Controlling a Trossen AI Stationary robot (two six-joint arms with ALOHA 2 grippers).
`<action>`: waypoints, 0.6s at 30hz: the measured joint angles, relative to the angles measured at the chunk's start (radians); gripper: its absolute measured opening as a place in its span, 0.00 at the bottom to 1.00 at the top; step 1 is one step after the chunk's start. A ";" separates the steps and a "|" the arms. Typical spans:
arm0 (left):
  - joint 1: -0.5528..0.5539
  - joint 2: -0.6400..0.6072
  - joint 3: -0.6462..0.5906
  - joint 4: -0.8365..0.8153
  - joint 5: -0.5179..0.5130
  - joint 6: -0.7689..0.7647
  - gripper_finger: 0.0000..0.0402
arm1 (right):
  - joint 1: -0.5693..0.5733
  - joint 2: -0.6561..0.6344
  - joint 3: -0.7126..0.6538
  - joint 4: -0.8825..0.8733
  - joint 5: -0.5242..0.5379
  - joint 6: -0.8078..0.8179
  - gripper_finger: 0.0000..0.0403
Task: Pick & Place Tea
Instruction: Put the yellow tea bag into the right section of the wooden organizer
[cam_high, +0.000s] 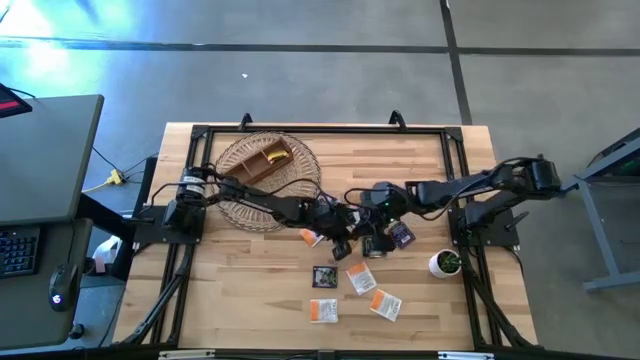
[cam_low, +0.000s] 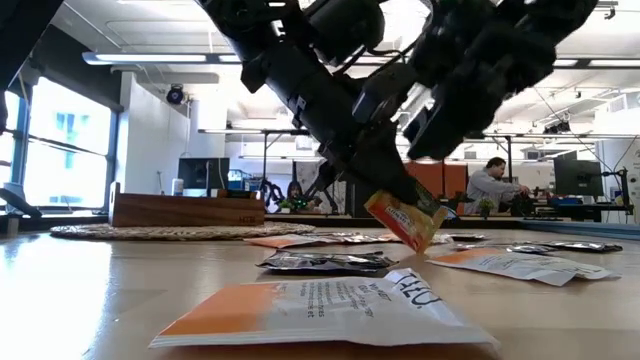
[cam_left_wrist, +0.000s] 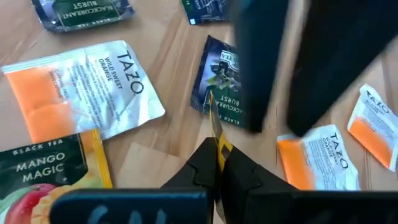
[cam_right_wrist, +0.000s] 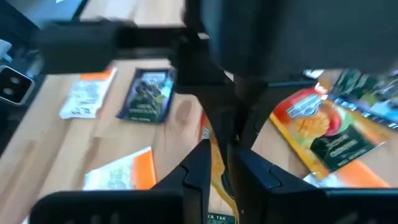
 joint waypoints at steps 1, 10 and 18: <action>0.000 -0.003 0.000 -0.007 -0.002 0.000 0.01 | 0.000 -0.025 0.001 -0.019 0.008 -0.006 0.15; -0.001 -0.211 -0.004 -0.279 -0.258 0.000 0.00 | 0.000 -0.313 0.001 -0.196 0.269 -0.052 0.25; 0.000 -0.515 -0.002 -0.606 -0.596 -0.015 0.00 | 0.002 -0.486 0.001 -0.226 0.305 -0.045 0.26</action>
